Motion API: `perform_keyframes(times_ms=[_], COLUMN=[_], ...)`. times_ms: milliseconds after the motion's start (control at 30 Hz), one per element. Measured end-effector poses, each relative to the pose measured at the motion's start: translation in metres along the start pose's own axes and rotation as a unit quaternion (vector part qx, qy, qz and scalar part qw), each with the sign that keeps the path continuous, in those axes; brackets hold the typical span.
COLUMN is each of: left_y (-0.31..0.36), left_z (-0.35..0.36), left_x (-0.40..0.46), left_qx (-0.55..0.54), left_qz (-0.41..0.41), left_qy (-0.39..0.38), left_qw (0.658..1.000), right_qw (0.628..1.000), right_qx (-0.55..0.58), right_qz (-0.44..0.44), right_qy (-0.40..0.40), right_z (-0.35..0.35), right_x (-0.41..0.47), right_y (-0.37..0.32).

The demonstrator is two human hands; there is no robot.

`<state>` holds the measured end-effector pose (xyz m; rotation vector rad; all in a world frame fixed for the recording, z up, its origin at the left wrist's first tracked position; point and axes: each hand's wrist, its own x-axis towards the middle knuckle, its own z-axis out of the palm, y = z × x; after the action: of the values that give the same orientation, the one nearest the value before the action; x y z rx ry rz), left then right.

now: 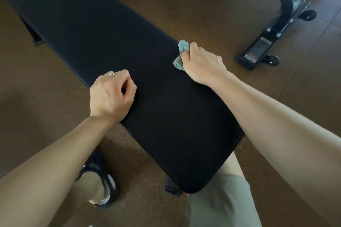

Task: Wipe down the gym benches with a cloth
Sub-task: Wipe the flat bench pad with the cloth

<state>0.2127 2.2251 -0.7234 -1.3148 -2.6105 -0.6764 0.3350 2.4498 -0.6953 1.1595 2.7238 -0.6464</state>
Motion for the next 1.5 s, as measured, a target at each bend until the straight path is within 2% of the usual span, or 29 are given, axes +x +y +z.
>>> perform_keyframes(times_ms=[133,300,500,633,867,967,1067,1200,1300,1367,1433,1500], left_y=[-0.002,-0.002,-0.001,-0.001,-0.003,-0.002,-0.005,-0.009,-0.01,-0.023,-0.048,-0.079], left_z=[0.002,0.001,-0.001,-0.001,-0.002,0.0,0.002,0.002,-0.004,-0.015,-0.027,-0.033], left_x=[0.001,-0.001,0.001,0.001,-0.003,-0.002,-0.002,0.0,0.005,0.012,0.031,0.053], left_qx=[-0.01,-0.02,-0.02,-0.016,-0.056,-0.046,-0.054,-0.088,-0.099,-0.077,-0.072,-0.078], left_qz=[-0.009,-0.015,0.002,0.002,-0.004,-0.014,-0.011,-0.003,0.025,0.051,0.01,-0.032], left_qy=[-0.006,0.005,-0.001,-0.003,0.013,0.014,0.021,0.016,0.008,0.033,0.058,0.051], left_qw=[1.0,1.0,1.0,1.0,0.998,0.999,0.998,0.996,0.995,0.995,0.996,0.995], right_qw=[1.0,0.987,0.985,0.979,0.984,0.984,0.98,0.975,0.974,0.974,0.979,0.984], right_qx=[-0.009,-0.12,-0.075,-0.084,-0.106,-0.1,-0.087,-0.094,-0.099,-0.105,-0.113,-0.099], right_qz=[-0.004,-0.051,-0.15,-0.182,-0.143,-0.145,-0.174,-0.2,-0.204,-0.2,-0.17,-0.143], right_qy=[0.023,0.095,0.035,0.037,0.02,0.023,0.03,0.001,0.008,0.004,0.023,0.034], right_z=[0.004,0.036,0.068,0.058,0.045,0.047,0.058,0.072,0.071,0.068,0.067,0.064], right_x=[-0.002,-0.05,-0.153,-0.112,-0.013,-0.028,-0.091,-0.161,-0.149,-0.128,-0.099,-0.058], right_y=[0.002,-0.002,-0.033,-0.032,-0.062,-0.066,-0.058,-0.047,-0.05,-0.059,-0.073,-0.09])
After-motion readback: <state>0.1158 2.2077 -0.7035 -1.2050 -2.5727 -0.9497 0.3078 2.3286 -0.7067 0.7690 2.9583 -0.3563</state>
